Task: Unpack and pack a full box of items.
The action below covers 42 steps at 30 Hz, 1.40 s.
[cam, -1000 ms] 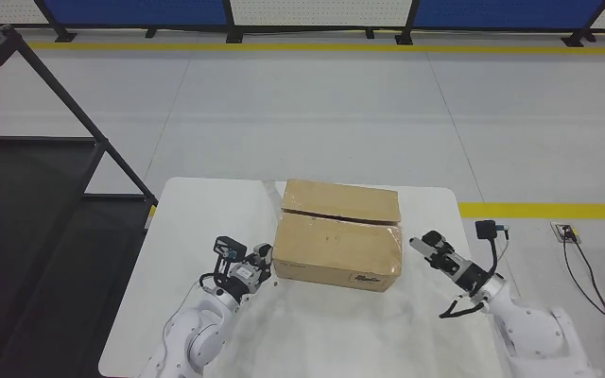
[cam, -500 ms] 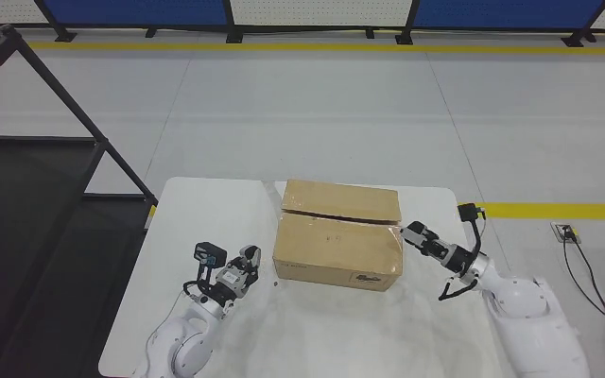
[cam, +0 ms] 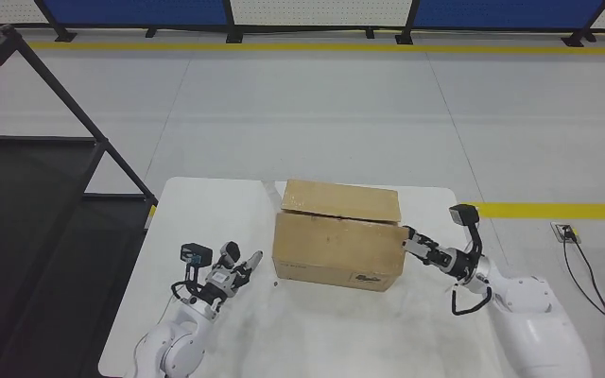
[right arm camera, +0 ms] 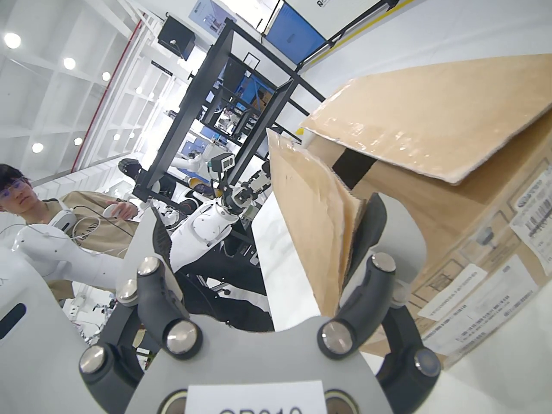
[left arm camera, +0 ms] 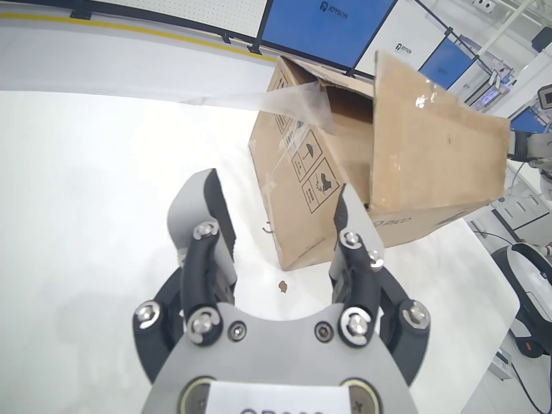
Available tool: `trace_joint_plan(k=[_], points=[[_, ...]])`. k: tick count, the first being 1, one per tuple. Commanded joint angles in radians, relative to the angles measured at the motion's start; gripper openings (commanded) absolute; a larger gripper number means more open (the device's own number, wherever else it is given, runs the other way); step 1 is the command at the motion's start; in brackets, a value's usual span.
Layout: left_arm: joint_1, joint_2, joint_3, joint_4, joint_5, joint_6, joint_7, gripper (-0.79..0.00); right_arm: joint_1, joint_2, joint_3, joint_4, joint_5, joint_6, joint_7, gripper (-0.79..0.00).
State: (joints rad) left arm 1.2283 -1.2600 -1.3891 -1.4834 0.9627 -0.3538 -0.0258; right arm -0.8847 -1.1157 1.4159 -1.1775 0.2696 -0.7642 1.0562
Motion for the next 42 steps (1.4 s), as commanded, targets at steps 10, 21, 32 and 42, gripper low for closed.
trace_joint_plan(k=[10, 21, 32, 42], points=[[-0.041, -0.013, 0.025, 0.019, -0.022, 0.156, 0.0, 0.0, -0.155, 0.091, -0.027, -0.251, 0.01, -0.012, -0.012, 0.0], [-0.116, -0.025, 0.099, 0.075, 0.098, 0.283, -0.058, 0.0, -0.219, 0.185, -0.094, -0.289, -0.102, -0.09, -0.09, 0.0], [-0.139, -0.035, 0.149, 0.11, 0.122, 0.246, -0.055, 0.0, -0.179, 0.23, -0.187, -0.195, -0.107, -0.136, -0.137, 0.0], [-0.099, -0.03, 0.139, 0.065, 0.134, 0.187, -0.053, 0.0, -0.135, 0.243, -0.233, -0.14, -0.094, -0.133, -0.134, 0.0]])
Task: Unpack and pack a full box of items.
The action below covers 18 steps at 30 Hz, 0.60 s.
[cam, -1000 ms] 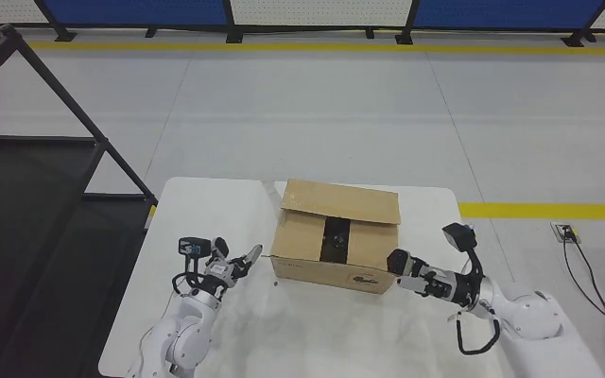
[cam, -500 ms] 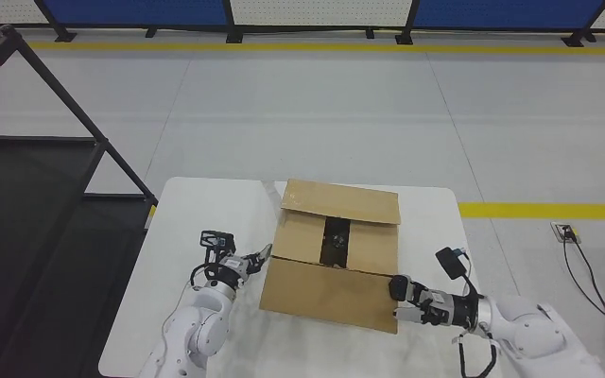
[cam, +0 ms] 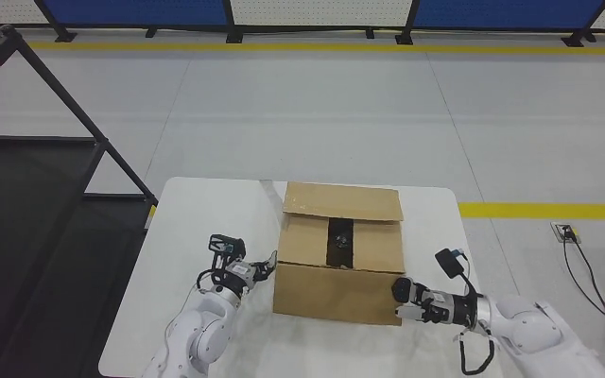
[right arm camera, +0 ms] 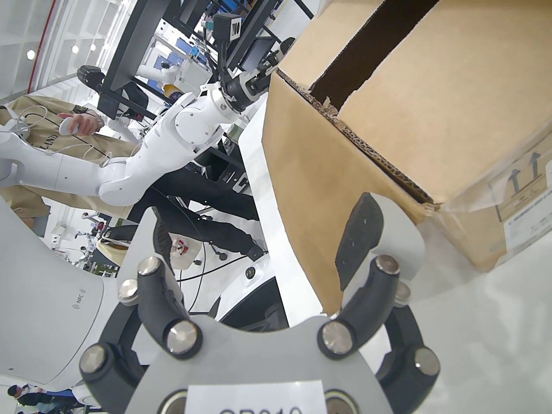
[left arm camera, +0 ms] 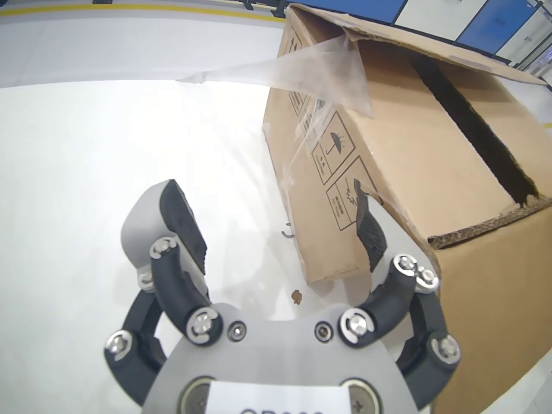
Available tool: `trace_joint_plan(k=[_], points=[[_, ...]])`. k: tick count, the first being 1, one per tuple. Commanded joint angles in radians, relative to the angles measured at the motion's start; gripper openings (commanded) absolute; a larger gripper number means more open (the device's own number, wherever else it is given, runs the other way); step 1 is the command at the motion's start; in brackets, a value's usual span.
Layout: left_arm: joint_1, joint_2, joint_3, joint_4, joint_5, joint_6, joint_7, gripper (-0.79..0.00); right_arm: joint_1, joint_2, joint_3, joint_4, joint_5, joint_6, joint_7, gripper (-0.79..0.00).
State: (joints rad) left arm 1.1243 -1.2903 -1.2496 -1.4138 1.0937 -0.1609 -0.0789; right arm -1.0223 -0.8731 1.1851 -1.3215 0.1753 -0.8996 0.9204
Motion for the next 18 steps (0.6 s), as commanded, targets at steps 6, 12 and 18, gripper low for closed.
trace_joint_plan(k=[6, 12, 18], points=[[0.035, 0.008, -0.033, -0.03, -0.007, -0.042, 0.004, 0.0, 0.028, 0.0, -0.017, 0.023, -0.004, 0.041, 0.016, 0.0], [0.09, 0.02, -0.095, -0.086, -0.075, -0.138, 0.039, 0.0, 0.043, -0.006, -0.035, 0.03, -0.004, 0.067, 0.004, 0.0], [0.162, 0.046, -0.149, -0.137, -0.062, -0.366, -0.019, 0.0, 0.057, -0.011, -0.043, 0.037, 0.03, 0.111, -0.002, 0.0]])
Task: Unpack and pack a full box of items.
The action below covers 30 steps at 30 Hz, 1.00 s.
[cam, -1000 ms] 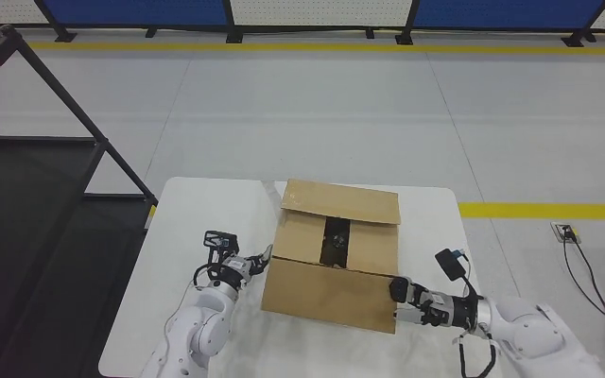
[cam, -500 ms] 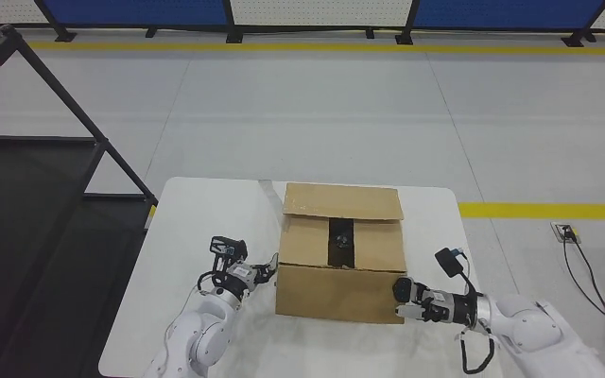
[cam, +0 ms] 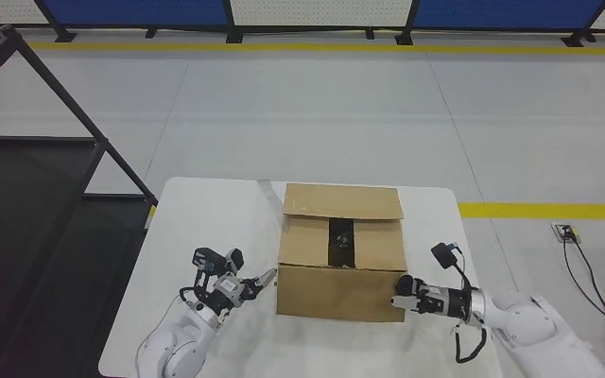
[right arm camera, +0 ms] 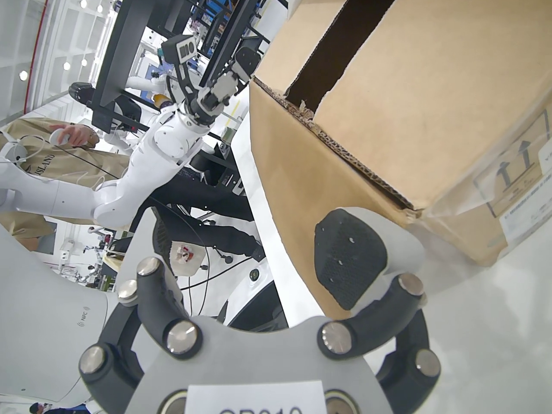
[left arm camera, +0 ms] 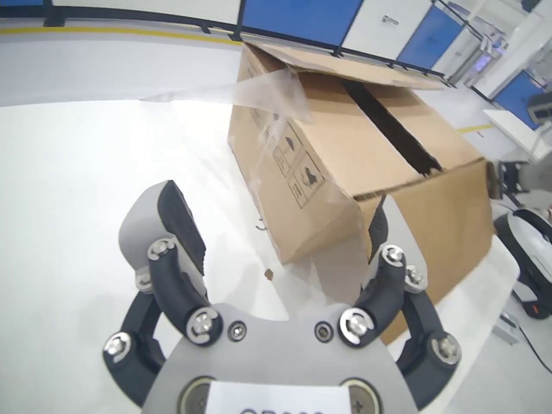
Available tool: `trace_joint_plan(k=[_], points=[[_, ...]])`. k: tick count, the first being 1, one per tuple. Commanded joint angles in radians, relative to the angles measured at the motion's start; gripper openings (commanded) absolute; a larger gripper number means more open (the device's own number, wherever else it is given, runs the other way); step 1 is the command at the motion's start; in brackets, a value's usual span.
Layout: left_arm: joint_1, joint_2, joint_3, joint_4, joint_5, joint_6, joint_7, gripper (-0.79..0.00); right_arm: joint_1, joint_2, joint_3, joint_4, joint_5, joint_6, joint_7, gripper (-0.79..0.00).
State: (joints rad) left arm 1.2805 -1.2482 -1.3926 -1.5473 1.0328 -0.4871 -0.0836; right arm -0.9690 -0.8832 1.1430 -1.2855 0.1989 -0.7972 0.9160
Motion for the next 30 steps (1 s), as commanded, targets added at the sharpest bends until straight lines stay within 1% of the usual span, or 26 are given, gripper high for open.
trace_joint_plan(k=[1, 4, 9, 15, 18, 20, 30], points=[[0.011, 0.007, -0.011, -0.008, 0.011, -0.06, -0.029, 0.0, 0.007, -0.001, -0.002, 0.002, 0.013, 0.013, 0.007, 0.0], [0.018, 0.012, -0.004, -0.01, 0.045, -0.086, -0.055, 0.0, 0.014, -0.003, -0.006, 0.005, 0.03, 0.015, 0.018, 0.0], [-0.009, 0.008, 0.038, 0.019, 0.087, -0.036, -0.06, 0.0, 0.019, -0.004, -0.005, 0.0, 0.091, -0.019, 0.045, 0.0], [-0.043, 0.004, 0.07, 0.059, 0.095, -0.013, -0.057, 0.0, 0.002, 0.002, 0.027, -0.035, 0.238, -0.035, 0.072, 0.0], [-0.044, 0.005, 0.071, 0.063, 0.091, -0.019, -0.058, 0.0, -0.012, 0.002, 0.045, -0.066, 0.332, 0.006, 0.047, 0.0], [-0.044, 0.006, 0.069, 0.063, 0.086, -0.022, -0.061, 0.0, -0.015, 0.0, 0.05, -0.083, 0.377, 0.094, 0.009, 0.0], [-0.044, 0.006, 0.069, 0.063, 0.086, -0.022, -0.061, 0.0, -0.015, 0.0, 0.05, -0.083, 0.377, 0.094, 0.009, 0.0]])
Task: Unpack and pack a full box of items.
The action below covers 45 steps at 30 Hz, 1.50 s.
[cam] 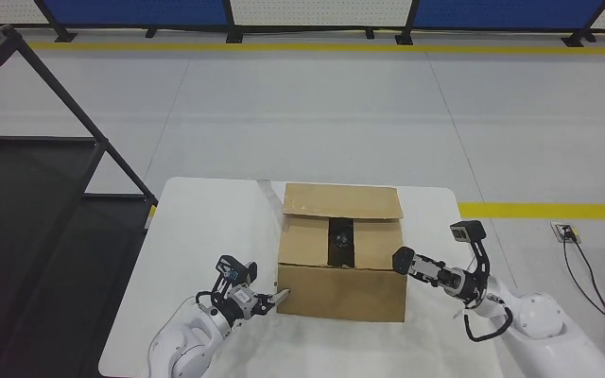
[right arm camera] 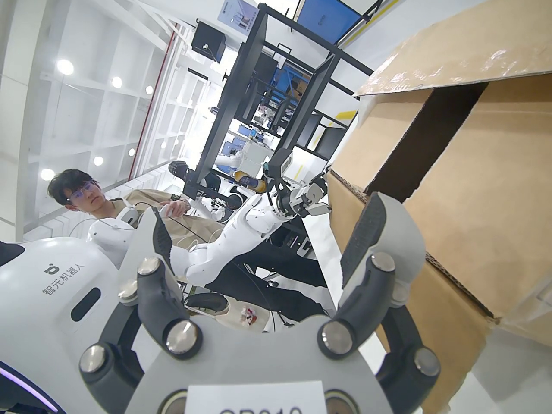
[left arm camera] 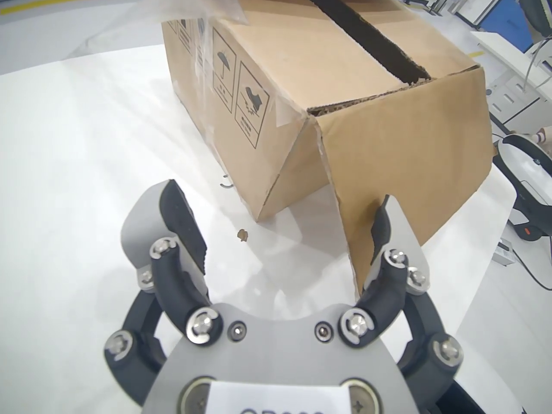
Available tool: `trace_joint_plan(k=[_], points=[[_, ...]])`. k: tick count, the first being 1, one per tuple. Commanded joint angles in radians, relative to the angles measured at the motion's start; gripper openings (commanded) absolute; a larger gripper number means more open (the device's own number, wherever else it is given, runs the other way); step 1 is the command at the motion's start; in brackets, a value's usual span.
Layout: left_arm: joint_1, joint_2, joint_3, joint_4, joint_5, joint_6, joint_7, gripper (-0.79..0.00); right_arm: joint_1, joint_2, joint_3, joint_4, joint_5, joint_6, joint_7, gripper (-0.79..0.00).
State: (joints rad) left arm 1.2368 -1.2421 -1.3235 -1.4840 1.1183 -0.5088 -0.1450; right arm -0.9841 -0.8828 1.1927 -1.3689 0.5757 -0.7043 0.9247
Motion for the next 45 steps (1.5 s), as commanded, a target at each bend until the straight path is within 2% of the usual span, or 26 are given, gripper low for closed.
trace_joint_plan(k=[1, 3, 5, 9, 12, 15, 24, 28, 36, 45], points=[[0.0, 0.0, 0.0, 0.0, 0.0, 0.0, 0.0, 0.0, -0.002, -0.001, 0.0, -0.001, 0.001, 0.008, -0.01, 0.0], [0.0, 0.0, 0.0, 0.0, 0.0, 0.0, 0.0, 0.0, -0.007, -0.006, -0.007, -0.023, -0.017, 0.05, -0.078, 0.0], [0.003, 0.0, 0.001, -0.003, -0.004, 0.007, 0.004, 0.0, 0.003, -0.018, -0.03, -0.048, -0.022, 0.142, -0.172, 0.0], [0.001, 0.0, 0.005, -0.008, -0.003, 0.012, 0.008, 0.0, 0.057, -0.038, -0.071, -0.043, -0.065, 0.289, -0.282, 0.0], [-0.002, 0.001, 0.009, -0.007, 0.003, 0.011, 0.014, 0.0, 0.11, -0.052, -0.106, -0.015, -0.084, 0.401, -0.294, 0.0], [0.0, 0.002, 0.011, -0.006, 0.005, 0.013, 0.025, 0.0, 0.161, -0.067, -0.134, 0.029, -0.088, 0.468, -0.31, 0.0], [0.004, 0.005, 0.017, -0.003, 0.015, 0.023, 0.037, 0.0, 0.258, -0.117, -0.202, 0.124, -0.087, 0.494, -0.407, 0.0], [0.003, 0.005, 0.022, -0.006, 0.02, 0.024, 0.036, 0.0, 0.293, -0.14, -0.219, 0.148, -0.081, 0.443, -0.448, 0.0], [0.006, 0.009, 0.018, -0.017, 0.023, 0.026, 0.038, 0.0, 0.381, -0.18, -0.241, 0.213, -0.089, 0.436, -0.523, 0.0], [0.015, 0.012, 0.017, -0.021, 0.02, 0.031, 0.05, 0.0, 0.536, -0.252, -0.328, 0.353, -0.171, 0.528, -0.683, 0.0]])
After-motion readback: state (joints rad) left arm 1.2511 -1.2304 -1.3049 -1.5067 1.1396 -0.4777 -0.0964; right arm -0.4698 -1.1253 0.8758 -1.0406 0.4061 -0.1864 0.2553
